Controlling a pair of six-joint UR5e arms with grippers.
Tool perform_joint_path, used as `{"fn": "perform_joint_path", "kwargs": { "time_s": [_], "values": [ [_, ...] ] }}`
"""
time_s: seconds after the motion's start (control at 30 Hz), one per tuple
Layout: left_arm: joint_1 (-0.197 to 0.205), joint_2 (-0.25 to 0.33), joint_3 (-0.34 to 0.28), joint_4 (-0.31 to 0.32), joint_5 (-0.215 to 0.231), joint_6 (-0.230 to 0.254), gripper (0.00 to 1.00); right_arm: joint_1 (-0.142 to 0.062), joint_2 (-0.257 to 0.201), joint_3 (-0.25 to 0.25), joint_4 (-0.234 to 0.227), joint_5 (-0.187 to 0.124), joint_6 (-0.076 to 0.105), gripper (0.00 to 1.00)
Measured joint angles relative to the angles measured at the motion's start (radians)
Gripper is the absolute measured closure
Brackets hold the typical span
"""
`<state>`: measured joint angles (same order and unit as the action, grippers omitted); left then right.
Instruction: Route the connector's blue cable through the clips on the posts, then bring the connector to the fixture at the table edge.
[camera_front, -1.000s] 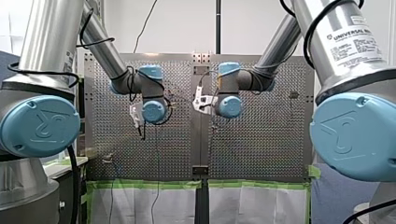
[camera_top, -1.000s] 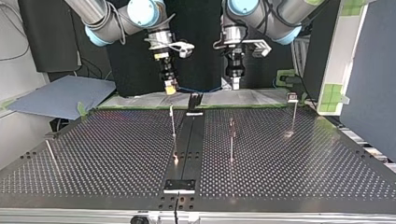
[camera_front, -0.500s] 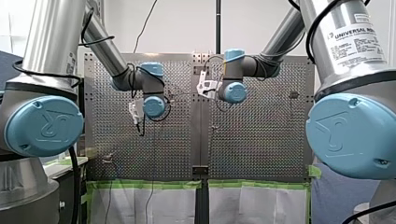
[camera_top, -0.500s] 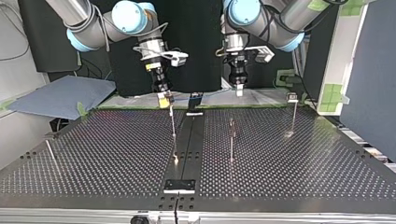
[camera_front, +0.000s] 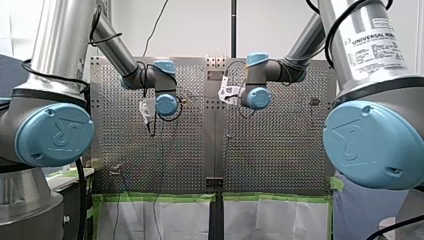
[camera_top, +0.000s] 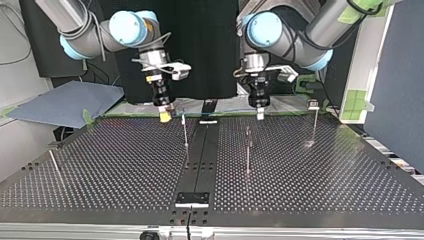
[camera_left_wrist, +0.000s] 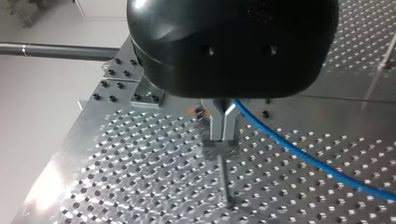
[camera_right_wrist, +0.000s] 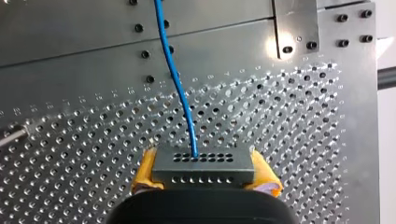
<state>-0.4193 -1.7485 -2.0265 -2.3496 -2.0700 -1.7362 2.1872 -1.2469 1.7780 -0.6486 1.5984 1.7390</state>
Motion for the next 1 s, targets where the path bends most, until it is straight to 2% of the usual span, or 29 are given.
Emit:
{"fn": "perform_joint_path", "kwargs": {
  "time_s": [0.27,0.6,0.83,1.0],
  "values": [
    [0.054,0.0,0.04,-0.014,0.062,-0.012,0.98,-0.031,0.023,-0.009,-0.002,-0.02,0.004,0.98],
    [0.142,-0.001,0.042,-0.045,0.147,-0.027,0.98,-0.042,0.034,-0.013,-0.018,-0.037,0.004,0.98],
    [0.155,-0.007,0.046,-0.042,0.191,-0.028,0.98,-0.045,0.036,-0.013,-0.025,-0.057,0.004,0.98],
    [0.161,-0.035,0.062,-0.046,0.217,-0.028,0.98,-0.046,0.037,-0.015,-0.03,-0.071,0.004,0.98]
  ]
}}
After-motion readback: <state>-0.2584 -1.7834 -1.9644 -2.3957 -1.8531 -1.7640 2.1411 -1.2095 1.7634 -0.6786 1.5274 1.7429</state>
